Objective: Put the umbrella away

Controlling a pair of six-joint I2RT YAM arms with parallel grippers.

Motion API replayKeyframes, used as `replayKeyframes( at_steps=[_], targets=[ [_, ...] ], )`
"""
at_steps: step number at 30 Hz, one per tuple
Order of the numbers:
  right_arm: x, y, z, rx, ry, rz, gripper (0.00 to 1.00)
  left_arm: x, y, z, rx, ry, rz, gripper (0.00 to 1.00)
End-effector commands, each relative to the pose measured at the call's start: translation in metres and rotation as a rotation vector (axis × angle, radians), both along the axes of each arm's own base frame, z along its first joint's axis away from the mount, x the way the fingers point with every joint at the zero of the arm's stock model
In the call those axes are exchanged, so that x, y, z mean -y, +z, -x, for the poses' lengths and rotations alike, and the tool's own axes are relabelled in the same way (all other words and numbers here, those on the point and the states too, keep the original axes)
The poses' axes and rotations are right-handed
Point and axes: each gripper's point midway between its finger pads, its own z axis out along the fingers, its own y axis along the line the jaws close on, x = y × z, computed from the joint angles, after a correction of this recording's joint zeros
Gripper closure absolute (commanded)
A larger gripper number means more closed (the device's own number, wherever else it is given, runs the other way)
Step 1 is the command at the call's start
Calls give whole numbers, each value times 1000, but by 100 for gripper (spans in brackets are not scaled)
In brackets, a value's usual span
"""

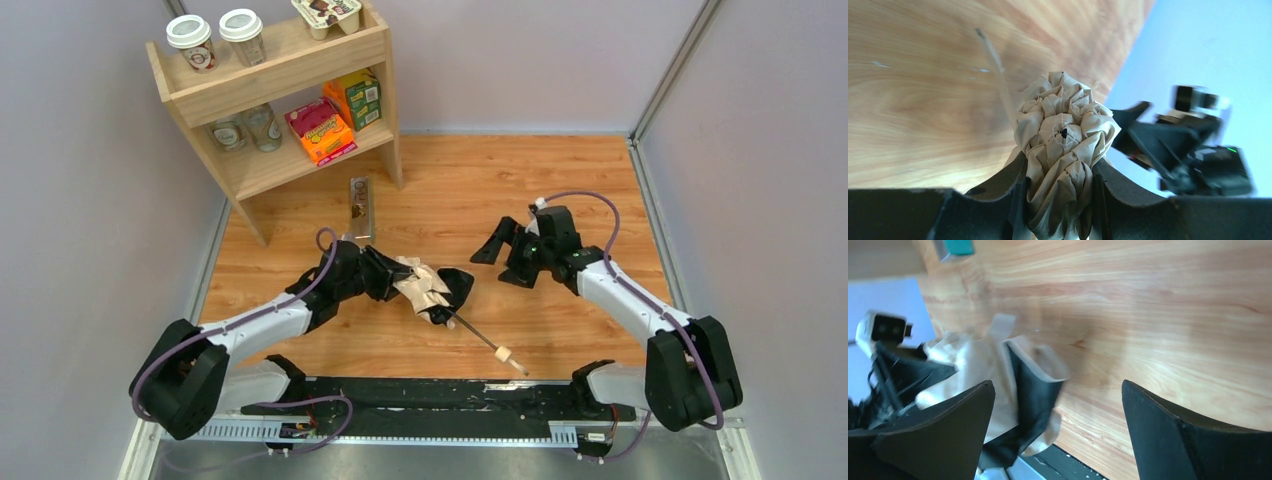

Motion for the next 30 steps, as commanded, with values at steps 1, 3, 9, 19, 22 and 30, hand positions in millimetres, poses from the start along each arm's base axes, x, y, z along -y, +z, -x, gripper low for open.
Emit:
replayKeyframes(
  at_steps=[1, 3, 9, 19, 22, 30],
  targets=[
    [7, -6, 1, -199, -145, -166, 0, 14, 87, -14, 102, 32, 260, 100],
    [3, -7, 0, -243, -161, -233, 0, 12, 105, -19, 105, 56, 309, 100],
    [-15, -3, -8, -336, -259, -462, 12, 9, 163, -33, 134, 137, 445, 100],
    [-33, 21, -42, -332, -356, -710, 10, 18, 209, -39, 170, 109, 509, 100],
    [-45, 42, -59, -249, -299, -796, 7, 17, 218, -38, 185, 106, 516, 100],
    [-93, 88, -74, -274, -231, -1061, 21, 15, 222, -35, 189, 110, 508, 100]
  ],
)
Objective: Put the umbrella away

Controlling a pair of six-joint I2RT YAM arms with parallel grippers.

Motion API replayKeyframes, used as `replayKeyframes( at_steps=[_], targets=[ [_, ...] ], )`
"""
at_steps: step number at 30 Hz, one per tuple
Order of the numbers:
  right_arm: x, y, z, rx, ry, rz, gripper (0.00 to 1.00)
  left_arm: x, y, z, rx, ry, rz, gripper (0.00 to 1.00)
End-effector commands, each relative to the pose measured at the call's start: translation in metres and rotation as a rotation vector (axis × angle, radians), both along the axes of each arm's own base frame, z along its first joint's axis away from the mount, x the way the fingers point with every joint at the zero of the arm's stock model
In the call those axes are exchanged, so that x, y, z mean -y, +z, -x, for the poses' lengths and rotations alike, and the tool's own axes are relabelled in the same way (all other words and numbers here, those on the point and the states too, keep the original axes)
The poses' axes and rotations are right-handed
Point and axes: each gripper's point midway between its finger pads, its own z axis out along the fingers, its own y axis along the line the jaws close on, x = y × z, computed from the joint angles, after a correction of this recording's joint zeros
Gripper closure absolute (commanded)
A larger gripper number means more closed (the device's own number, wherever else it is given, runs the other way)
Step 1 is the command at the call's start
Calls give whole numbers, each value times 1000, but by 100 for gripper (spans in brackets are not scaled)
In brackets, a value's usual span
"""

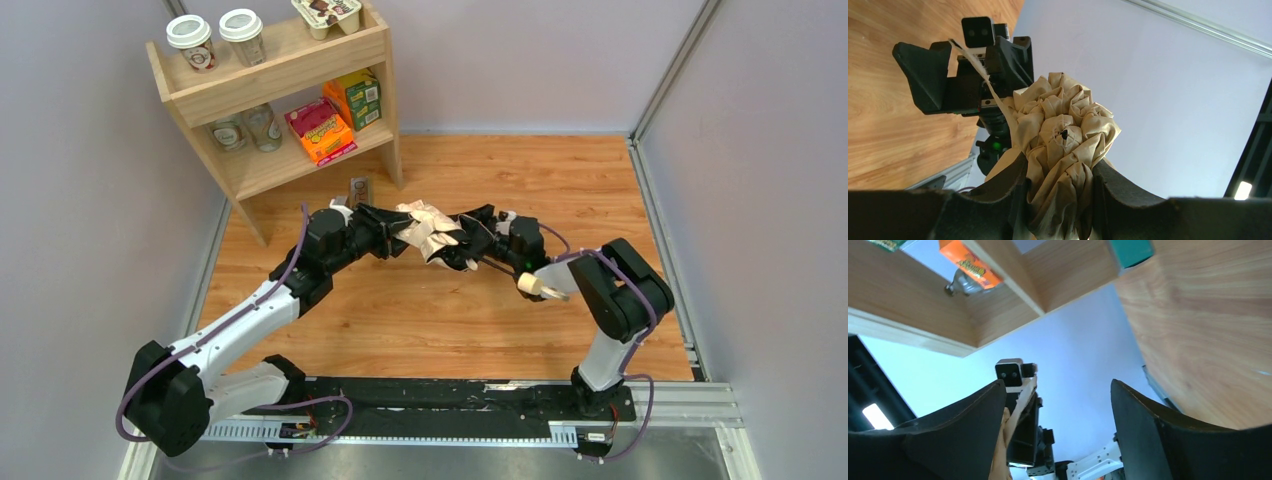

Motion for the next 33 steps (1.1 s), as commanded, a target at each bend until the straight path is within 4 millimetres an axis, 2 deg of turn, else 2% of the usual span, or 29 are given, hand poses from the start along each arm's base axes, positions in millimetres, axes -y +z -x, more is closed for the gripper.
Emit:
replayKeyframes(
  at_steps=[1, 5, 14, 17, 20, 23, 24, 30, 33],
  targets=[
    [-18, 63, -10, 106, -18, -210, 21, -1, 55, 5, 86, -10, 103, 100],
    [-35, 76, -8, 90, 14, -253, 22, -1, 50, 4, 76, -8, 92, 100],
    [-48, 82, 5, 37, 36, -288, 45, 2, 54, 4, 88, -7, 99, 100],
    [-49, 79, 4, 27, 30, -289, 65, 3, 56, 5, 90, -10, 101, 100],
    [-48, 79, 4, 26, 24, -305, 100, 4, 56, 5, 95, -10, 89, 100],
    [-37, 78, 7, 65, -9, -325, 100, 4, 63, 6, 120, -20, 48, 100],
    [-31, 75, 9, 73, -24, -330, 100, 4, 56, 7, 100, -23, 20, 100],
    [-11, 71, 22, 103, -74, -383, 100, -1, 50, 4, 95, 4, -17, 100],
    [-1, 75, 25, 139, -106, -371, 100, -4, 44, 3, 76, 20, -49, 100]
  ],
)
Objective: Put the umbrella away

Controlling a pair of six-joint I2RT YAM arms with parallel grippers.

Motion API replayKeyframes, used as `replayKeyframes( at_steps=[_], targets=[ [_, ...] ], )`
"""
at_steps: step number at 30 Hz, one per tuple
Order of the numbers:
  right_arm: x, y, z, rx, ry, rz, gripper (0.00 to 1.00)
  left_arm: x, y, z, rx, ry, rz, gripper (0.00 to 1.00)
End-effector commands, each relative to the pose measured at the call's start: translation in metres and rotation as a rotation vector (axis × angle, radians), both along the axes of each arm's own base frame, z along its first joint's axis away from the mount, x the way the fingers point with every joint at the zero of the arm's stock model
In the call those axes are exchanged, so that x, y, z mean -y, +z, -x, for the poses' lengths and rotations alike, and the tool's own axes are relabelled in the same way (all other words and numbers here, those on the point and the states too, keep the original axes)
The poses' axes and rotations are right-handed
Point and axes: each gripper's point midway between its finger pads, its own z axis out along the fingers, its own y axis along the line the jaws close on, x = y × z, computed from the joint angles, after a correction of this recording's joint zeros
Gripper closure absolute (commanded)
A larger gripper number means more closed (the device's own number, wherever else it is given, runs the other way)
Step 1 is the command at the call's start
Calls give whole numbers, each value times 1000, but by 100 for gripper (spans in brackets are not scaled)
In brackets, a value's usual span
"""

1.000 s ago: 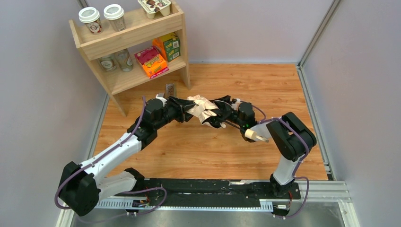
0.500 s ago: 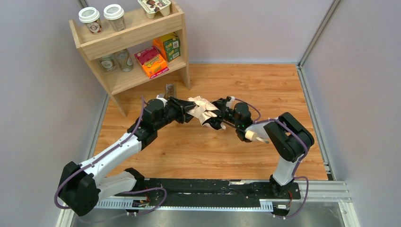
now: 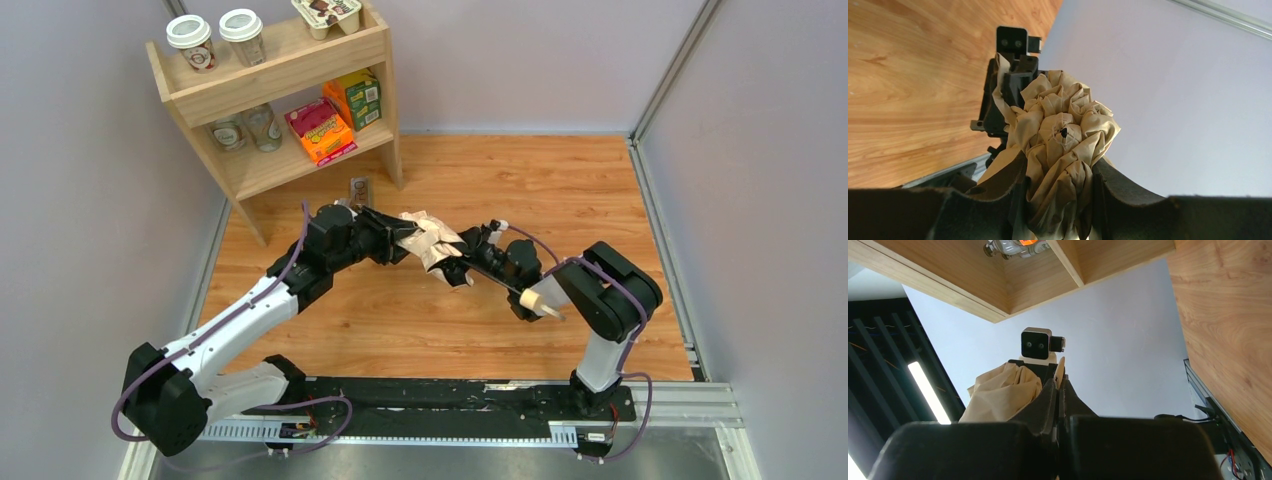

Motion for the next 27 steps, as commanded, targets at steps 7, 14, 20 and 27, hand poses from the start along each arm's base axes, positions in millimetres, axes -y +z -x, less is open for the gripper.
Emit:
replayKeyframes(
  at_steps=[7, 14, 20, 27],
  targets=[
    [51, 43, -6, 81, -131, -140, 100, -10, 51, -7, 121, 58, 44, 100],
    [71, 46, -4, 159, -197, -74, 100, 1, 53, -7, 118, 15, 93, 100],
    [81, 63, -10, 291, -240, -16, 100, 5, 47, 0, 96, -35, 72, 100],
    [109, 60, -20, 378, -323, 103, 100, 15, -1, 26, 45, -169, -57, 100]
  ],
)
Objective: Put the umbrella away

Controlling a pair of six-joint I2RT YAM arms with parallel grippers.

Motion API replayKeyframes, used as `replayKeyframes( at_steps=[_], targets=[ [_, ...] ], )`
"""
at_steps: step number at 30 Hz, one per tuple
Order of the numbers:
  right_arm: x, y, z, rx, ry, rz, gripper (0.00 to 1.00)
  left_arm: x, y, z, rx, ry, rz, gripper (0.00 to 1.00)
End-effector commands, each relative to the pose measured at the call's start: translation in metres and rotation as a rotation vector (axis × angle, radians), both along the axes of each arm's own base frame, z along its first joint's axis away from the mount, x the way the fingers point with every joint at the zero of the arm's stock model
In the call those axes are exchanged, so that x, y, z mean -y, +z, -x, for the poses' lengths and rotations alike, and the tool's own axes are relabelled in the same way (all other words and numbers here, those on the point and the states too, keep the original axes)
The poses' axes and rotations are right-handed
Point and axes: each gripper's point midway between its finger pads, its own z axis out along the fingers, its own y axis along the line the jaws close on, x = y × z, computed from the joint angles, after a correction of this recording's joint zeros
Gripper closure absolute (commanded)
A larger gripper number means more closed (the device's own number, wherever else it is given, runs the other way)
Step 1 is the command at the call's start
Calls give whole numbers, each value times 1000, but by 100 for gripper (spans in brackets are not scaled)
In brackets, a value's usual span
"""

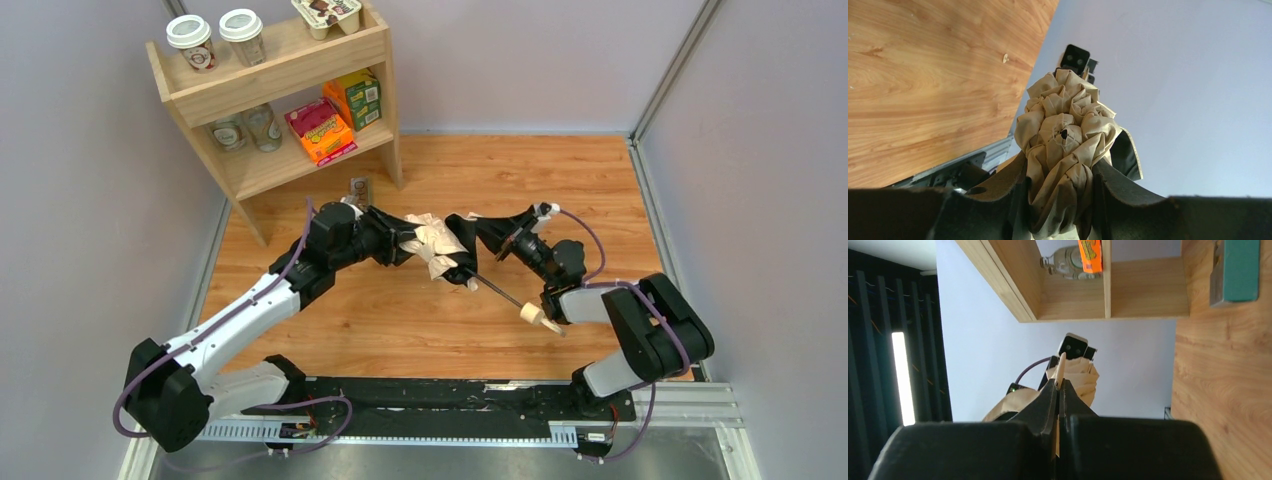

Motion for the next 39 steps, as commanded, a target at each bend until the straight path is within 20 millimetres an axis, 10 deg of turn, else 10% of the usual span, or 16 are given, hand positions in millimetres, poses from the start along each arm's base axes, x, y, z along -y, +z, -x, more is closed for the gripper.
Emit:
replayKeyframes(
  at_steps=[1, 29, 39],
  targets=[
    [34, 11, -20, 120, -153, 49, 100, 7, -4, 21, 54, -103, -49, 100],
    [10, 92, 48, 680, -128, 665, 100, -33, -162, 56, -285, -152, -596, 100],
    [-45, 67, 100, 843, 77, 872, 100, -46, -190, 55, -404, -144, -758, 100]
  ],
)
